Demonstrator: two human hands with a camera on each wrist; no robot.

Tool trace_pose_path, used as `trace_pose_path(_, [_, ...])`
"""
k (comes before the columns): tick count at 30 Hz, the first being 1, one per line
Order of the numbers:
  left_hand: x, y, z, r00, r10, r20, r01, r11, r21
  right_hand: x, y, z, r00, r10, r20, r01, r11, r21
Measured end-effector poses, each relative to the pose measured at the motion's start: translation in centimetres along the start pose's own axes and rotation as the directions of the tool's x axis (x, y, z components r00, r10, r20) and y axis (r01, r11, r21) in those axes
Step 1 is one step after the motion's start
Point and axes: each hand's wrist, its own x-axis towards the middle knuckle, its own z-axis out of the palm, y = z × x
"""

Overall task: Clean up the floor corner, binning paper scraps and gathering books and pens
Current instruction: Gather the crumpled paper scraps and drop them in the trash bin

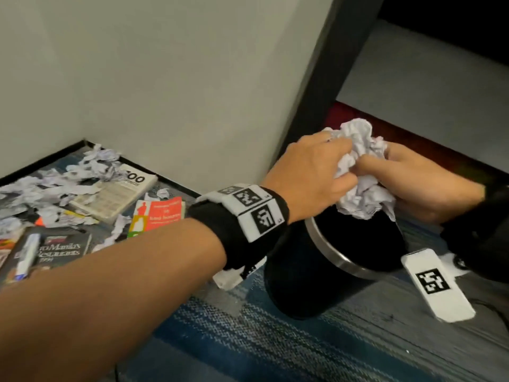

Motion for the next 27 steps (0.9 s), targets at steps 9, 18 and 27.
trace_pose_path(9, [3.3, 0.7, 10.8, 0.699, -0.35, 0.624, 0.189, 0.931, 0.311, 0.9, 10.1, -4.5, 0.954, 0.299, 0.033, -0.294, 0.95, -0.105])
trace_pose_path(18, [5.1, 0.8, 10.3, 0.403, -0.546, 0.735, 0.474, 0.811, 0.343, 2.1, 10.1, -6.5, 0.89, 0.437, 0.126, -0.264, 0.722, -0.64])
trace_pose_path(27, [4.5, -1.5, 4.4, 0.582, -0.513, 0.631, 0.406, 0.856, 0.321, 2.9, 5.1, -5.5, 0.998, 0.054, 0.038, 0.009, 0.466, -0.885])
